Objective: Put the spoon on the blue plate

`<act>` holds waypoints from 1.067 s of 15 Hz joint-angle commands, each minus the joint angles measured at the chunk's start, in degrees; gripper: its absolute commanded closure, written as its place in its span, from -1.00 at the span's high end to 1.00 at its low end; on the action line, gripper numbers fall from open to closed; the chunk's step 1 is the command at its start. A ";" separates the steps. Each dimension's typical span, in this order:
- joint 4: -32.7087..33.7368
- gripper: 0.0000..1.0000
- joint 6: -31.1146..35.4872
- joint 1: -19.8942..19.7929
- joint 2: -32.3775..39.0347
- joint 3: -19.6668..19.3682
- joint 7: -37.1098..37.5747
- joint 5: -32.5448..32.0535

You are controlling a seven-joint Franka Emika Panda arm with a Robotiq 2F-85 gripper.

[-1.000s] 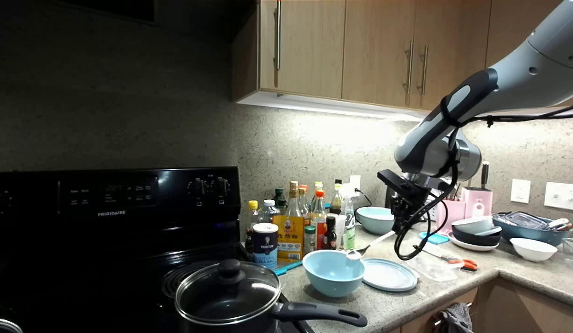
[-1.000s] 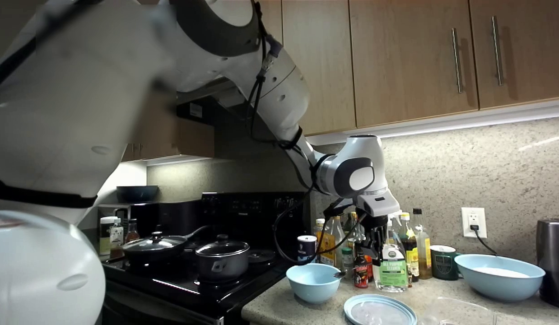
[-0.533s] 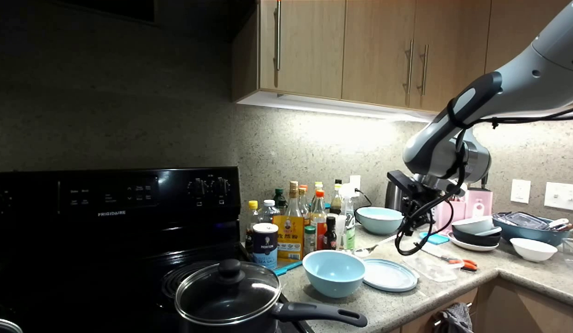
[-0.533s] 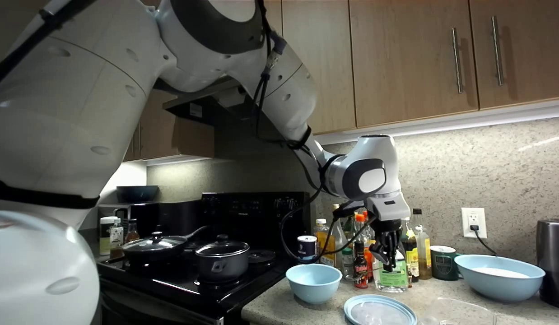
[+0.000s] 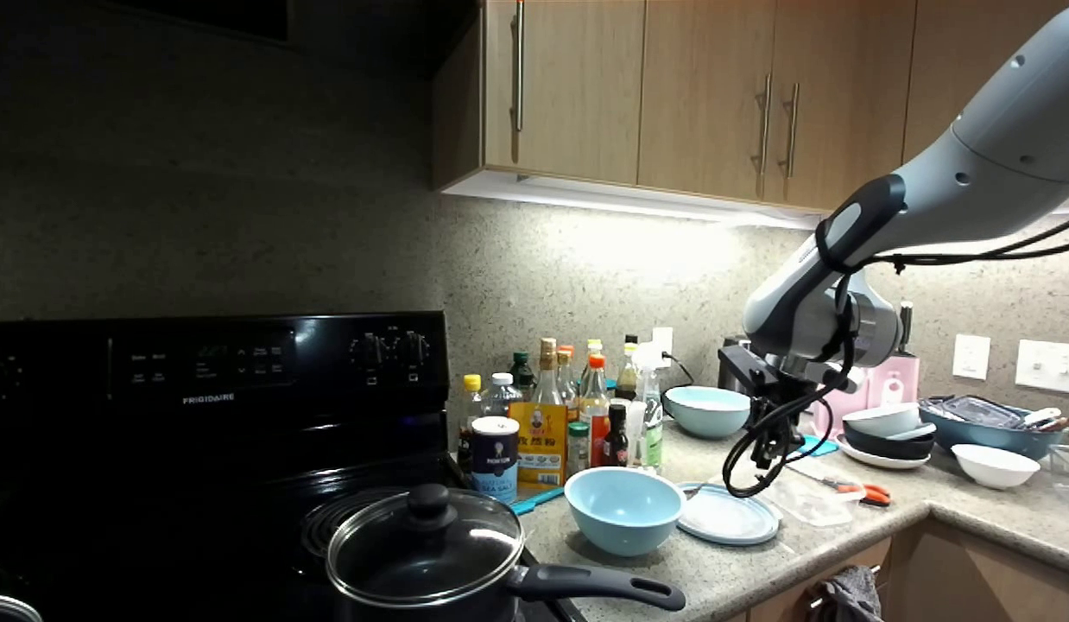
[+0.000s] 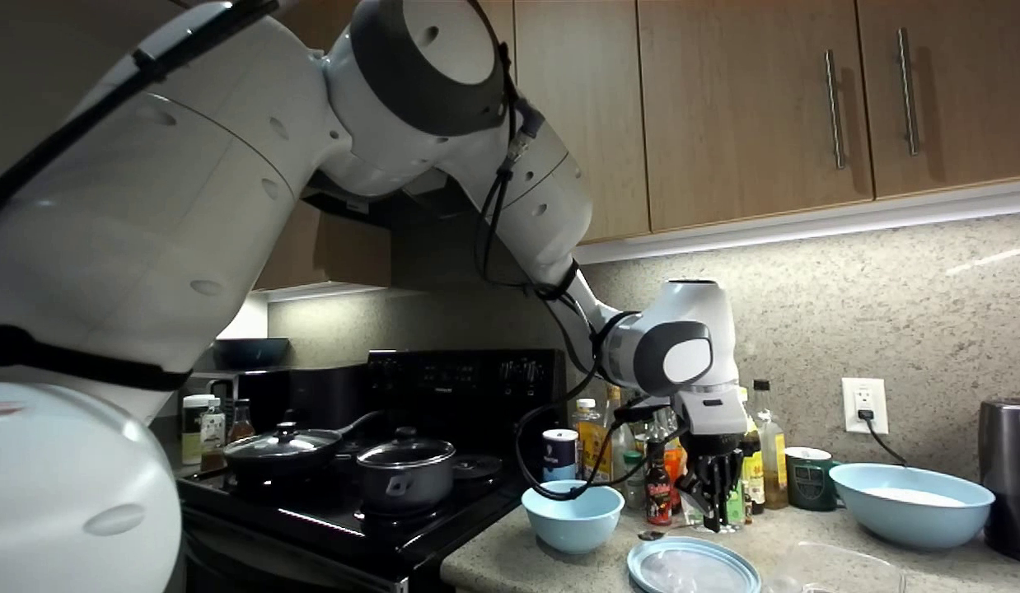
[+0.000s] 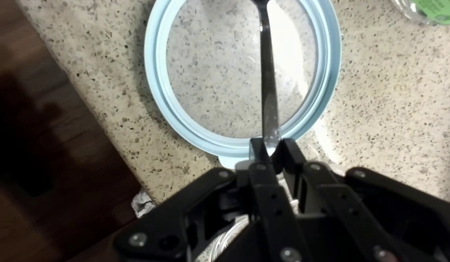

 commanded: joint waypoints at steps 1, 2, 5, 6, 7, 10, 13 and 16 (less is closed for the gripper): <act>2.06 -0.93 -0.53 0.87 2.41 -1.45 7.04 -1.63; 2.42 -0.93 -0.38 1.33 2.99 -2.08 9.12 -2.23; 4.04 -0.93 -1.10 0.86 4.34 -1.55 10.88 -2.23; 4.74 -0.93 -1.29 0.52 4.80 -0.99 10.46 -1.91; 5.40 -0.93 -1.42 0.33 5.19 -0.59 10.01 -1.68; 7.45 -0.17 -2.62 0.32 6.36 0.08 9.30 -1.93; 8.67 0.20 -3.54 0.03 6.85 0.84 8.73 -1.56; 9.13 0.57 -4.05 -0.17 6.75 1.38 8.11 -1.29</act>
